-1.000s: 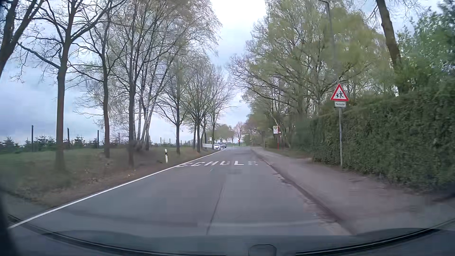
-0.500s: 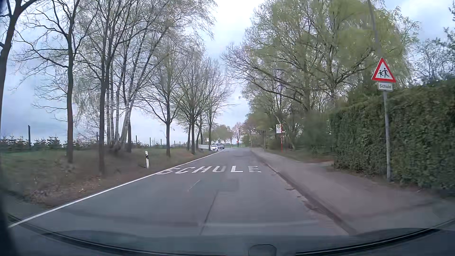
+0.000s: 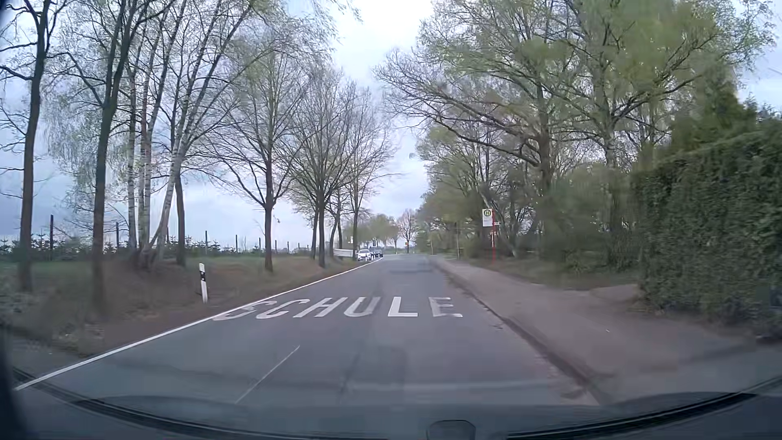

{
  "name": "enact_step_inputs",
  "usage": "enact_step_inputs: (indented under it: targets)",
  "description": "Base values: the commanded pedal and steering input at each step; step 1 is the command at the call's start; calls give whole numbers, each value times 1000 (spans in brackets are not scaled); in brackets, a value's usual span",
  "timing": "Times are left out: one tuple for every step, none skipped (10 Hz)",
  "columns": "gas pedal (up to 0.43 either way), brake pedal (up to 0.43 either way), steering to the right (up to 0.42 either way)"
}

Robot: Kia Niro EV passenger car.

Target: Follow the waypoints while adhering to traffic rules and regulations

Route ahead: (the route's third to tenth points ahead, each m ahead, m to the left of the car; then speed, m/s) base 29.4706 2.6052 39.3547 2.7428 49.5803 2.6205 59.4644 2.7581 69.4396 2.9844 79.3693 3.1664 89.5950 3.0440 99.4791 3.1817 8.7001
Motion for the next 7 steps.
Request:
enact_step_inputs:
  targets:
    - [157,6,1]
    - [157,6,1]
    - [157,0,1]
    - [169,6,0]
    - [169,0,-1]
    - [169,0,-1]
    - [169,0,-1]
